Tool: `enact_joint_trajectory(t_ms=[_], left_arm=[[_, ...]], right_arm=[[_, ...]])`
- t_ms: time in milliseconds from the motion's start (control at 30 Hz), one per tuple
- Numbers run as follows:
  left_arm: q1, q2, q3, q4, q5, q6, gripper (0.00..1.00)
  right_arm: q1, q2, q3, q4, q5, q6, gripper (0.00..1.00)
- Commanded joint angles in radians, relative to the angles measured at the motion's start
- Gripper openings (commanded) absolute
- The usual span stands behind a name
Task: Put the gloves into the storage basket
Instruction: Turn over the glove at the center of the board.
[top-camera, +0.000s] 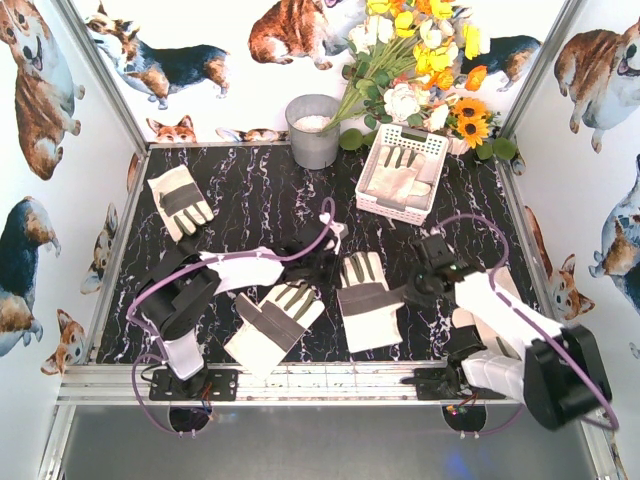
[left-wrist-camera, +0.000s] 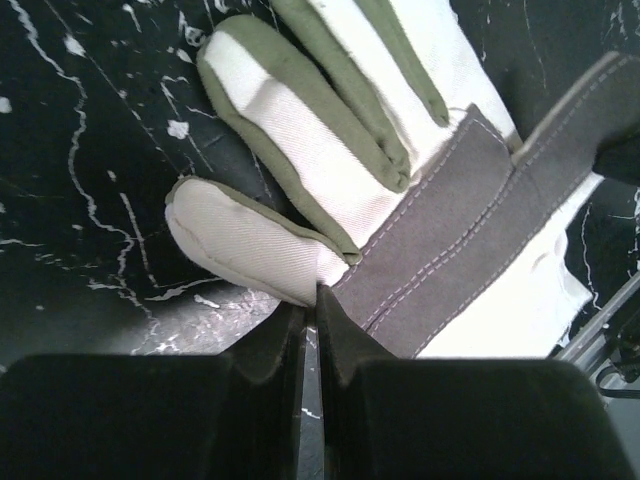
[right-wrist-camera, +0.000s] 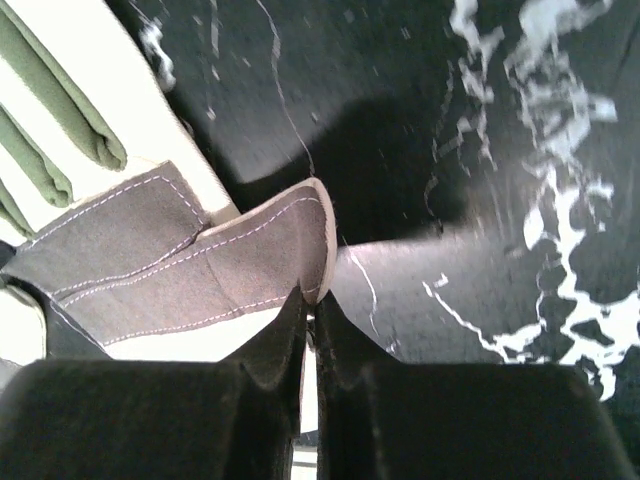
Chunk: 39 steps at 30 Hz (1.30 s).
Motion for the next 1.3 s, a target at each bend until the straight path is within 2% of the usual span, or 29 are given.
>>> enact_joint_trajectory(t_ms=[0,100,333,567,600,667,800,900,1000,1133,1267], left_arm=[[-0.030,0.029,0.019,-0.006,-0.094,-0.018,0.00],[-0.041,0.012,-0.003,-0.007,-0.137,-0.037,0.00],[-0.064,-0.054,-0.053,-0.009,-0.170,-0.060,0.00],[-0.082,-0.037,-0.038,-0.016,-0.181,-0.061,0.00],[-0.083,-0.036,-0.033,-0.016,-0.187,-0.060,0.00],[-0.083,-0.038,-0.020,-0.026,-0.196,-0.062,0.09],[-0.093,-0.089,-0.005,-0.043,-0.243,-0.059,0.39],[-0.095,-0.159,-0.002,-0.067,-0.278,-0.060,0.55],[-0.094,-0.254,-0.012,-0.118,-0.350,-0.060,0.61],[-0.085,-0.395,-0.080,-0.200,-0.524,-0.057,0.74],[-0.020,-0.471,-0.147,-0.318,-0.557,-0.069,0.74]], right_arm=[[-0.002,-0.106,-0.059,-0.069,-0.003,0.078,0.00],[0.016,-0.112,-0.071,-0.080,-0.035,0.082,0.00],[0.083,-0.099,-0.072,-0.097,-0.006,0.098,0.00],[0.092,-0.138,-0.113,-0.081,-0.003,0.146,0.00],[0.092,-0.143,-0.117,-0.078,-0.007,0.150,0.06],[0.092,-0.156,-0.116,-0.089,-0.010,0.154,0.27],[0.092,-0.229,-0.088,-0.138,0.034,0.151,0.46],[0.092,-0.295,-0.054,-0.165,0.075,0.140,0.53],[0.091,-0.360,-0.017,-0.182,0.115,0.108,0.58],[0.089,-0.427,0.030,-0.172,0.102,0.044,0.62],[0.088,-0.447,0.051,-0.124,0.038,-0.013,0.62]])
